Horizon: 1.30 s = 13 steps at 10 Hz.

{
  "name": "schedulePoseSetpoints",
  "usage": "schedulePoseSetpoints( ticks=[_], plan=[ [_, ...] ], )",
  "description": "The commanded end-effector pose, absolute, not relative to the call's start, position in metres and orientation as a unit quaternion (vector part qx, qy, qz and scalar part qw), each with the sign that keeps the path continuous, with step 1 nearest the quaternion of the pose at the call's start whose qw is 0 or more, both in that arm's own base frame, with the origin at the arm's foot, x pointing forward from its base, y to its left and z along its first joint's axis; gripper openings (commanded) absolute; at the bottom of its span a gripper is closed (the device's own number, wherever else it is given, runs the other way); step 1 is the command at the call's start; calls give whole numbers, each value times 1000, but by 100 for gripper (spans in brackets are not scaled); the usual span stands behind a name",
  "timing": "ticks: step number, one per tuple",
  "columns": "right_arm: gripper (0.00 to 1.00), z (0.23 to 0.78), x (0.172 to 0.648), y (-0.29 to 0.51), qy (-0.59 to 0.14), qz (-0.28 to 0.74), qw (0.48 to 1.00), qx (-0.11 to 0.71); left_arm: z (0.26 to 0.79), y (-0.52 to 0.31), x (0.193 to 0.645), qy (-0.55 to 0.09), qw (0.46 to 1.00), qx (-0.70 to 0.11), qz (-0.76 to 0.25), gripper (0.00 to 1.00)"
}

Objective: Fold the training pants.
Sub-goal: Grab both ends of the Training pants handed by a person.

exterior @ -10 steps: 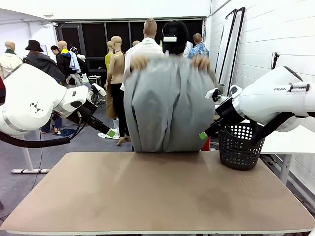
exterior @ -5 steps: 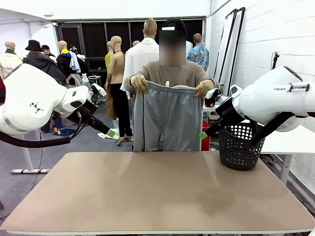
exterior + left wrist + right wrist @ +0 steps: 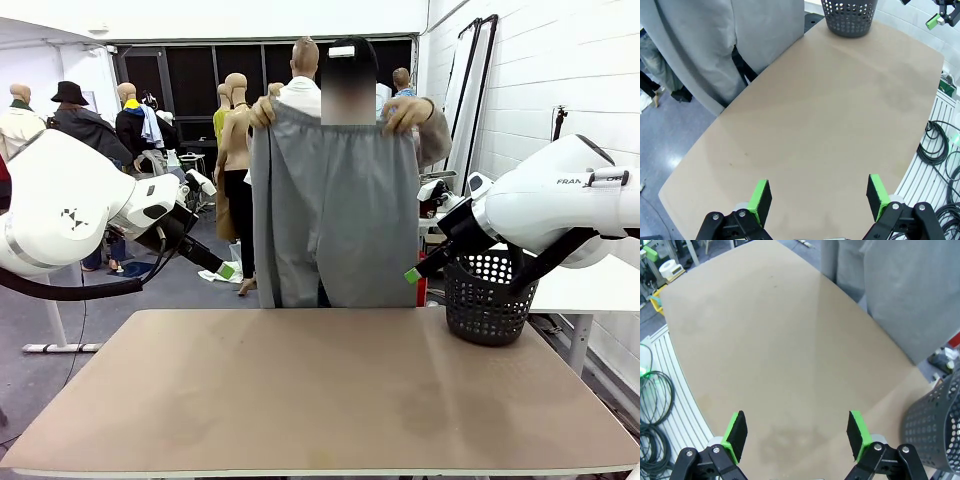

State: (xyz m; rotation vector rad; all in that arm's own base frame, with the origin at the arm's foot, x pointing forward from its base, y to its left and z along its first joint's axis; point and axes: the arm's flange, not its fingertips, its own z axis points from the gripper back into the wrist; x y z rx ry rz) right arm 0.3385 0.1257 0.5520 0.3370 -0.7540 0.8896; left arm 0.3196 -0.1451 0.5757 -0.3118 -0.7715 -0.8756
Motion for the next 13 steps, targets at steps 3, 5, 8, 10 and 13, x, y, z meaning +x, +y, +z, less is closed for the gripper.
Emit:
schedulePoseSetpoints(
  ticks=[3,5,8,10,13],
  plan=[
    [100,552,339,126,-354,417,821,162,575,-144,320,-360,823,-147,-414,100],
    [100,552,339,126,-354,417,821,162,575,-144,320,-360,823,-147,-414,100],
    [100,552,339,126,-354,417,821,162,575,-144,320,-360,823,-147,-414,100],
    [100,552,339,126,-354,417,821,162,575,-144,320,-360,823,-147,-414,100],
    [100,552,339,126,-354,417,821,162,575,-144,320,-360,823,-147,-414,100]
  ],
)
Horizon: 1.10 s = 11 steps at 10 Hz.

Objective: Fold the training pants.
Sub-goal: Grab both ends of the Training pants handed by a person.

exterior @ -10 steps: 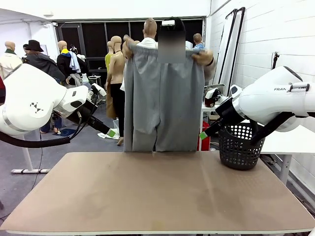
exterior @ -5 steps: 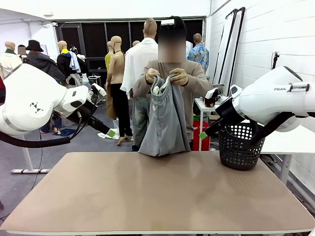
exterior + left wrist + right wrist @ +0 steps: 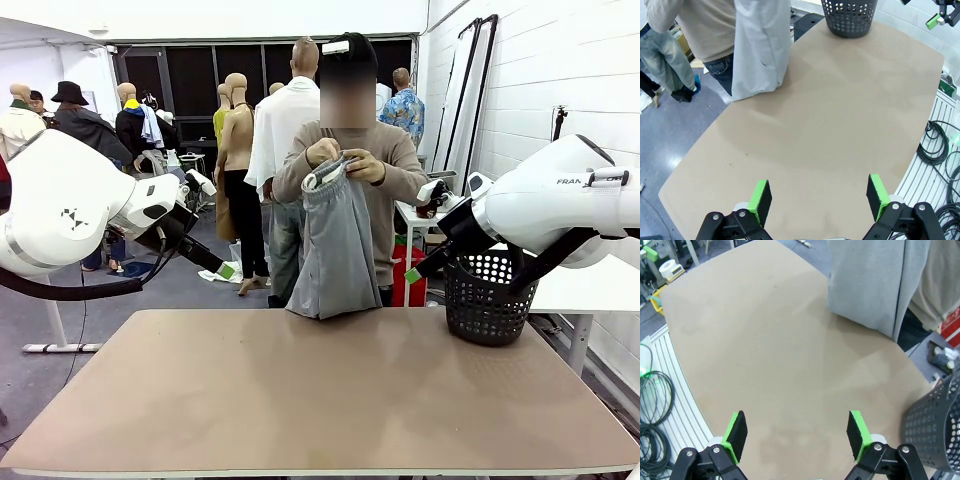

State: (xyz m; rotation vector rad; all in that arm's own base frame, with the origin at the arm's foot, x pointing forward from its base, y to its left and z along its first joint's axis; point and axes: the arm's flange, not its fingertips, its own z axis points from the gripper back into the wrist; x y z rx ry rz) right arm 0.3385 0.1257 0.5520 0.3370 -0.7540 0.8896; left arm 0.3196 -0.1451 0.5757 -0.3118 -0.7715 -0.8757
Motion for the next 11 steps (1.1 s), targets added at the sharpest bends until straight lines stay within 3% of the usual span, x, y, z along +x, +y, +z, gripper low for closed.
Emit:
schedulePoseSetpoints(
  ticks=[1,11],
  plan=[
    [100,552,339,126,-354,417,821,162,575,-144,320,-360,823,-147,-414,100],
    [100,552,339,126,-354,417,821,162,575,-144,320,-360,823,-147,-414,100]
  ],
)
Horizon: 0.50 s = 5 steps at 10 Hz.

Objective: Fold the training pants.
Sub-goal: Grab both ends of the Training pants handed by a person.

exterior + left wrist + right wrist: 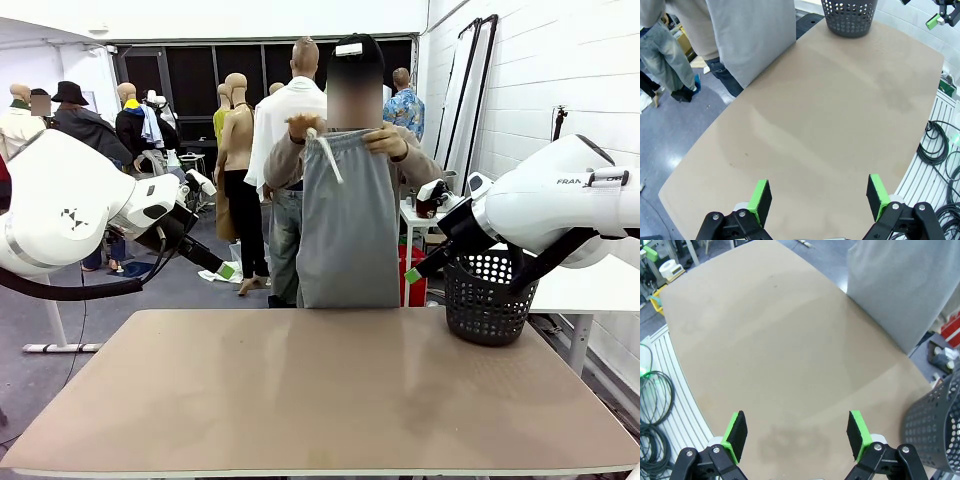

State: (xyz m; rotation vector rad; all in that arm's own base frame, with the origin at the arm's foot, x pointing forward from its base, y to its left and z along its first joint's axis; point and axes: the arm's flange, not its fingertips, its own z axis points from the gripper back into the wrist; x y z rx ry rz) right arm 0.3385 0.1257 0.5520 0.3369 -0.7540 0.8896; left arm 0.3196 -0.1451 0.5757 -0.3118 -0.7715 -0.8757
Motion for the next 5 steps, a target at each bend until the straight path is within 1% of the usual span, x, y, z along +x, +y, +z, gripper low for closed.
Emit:
schedulePoseSetpoints(
  ticks=[1,5],
  plan=[
    [100,552,339,126,-354,417,821,162,575,-144,320,-360,823,-147,-414,100],
    [100,552,339,126,-354,417,821,162,575,-144,320,-360,823,-147,-414,100]
  ],
)
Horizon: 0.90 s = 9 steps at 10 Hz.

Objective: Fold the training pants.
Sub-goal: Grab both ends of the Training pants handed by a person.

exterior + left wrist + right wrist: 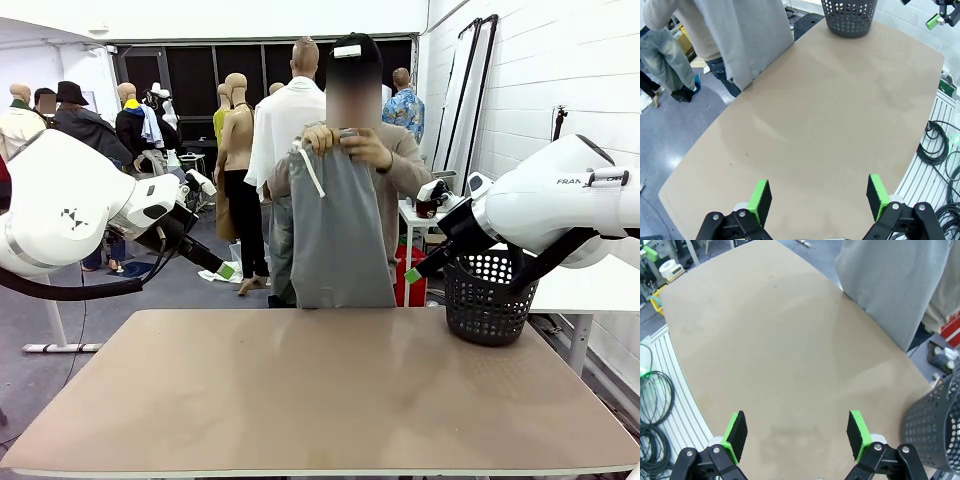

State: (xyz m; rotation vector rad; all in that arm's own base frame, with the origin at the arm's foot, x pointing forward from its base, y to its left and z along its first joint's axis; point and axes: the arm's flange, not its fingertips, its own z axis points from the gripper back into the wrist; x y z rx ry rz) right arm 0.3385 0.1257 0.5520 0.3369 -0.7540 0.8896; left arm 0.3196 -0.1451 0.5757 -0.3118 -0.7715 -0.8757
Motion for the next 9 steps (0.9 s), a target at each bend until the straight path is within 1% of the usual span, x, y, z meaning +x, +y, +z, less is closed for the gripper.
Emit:
schedulePoseSetpoints(
  ticks=[1,9],
  plan=[
    [100,552,339,126,-354,417,821,162,575,-144,320,-360,823,-147,-414,100],
    [100,552,339,126,-354,417,821,162,575,-144,320,-360,823,-147,-414,100]
  ],
)
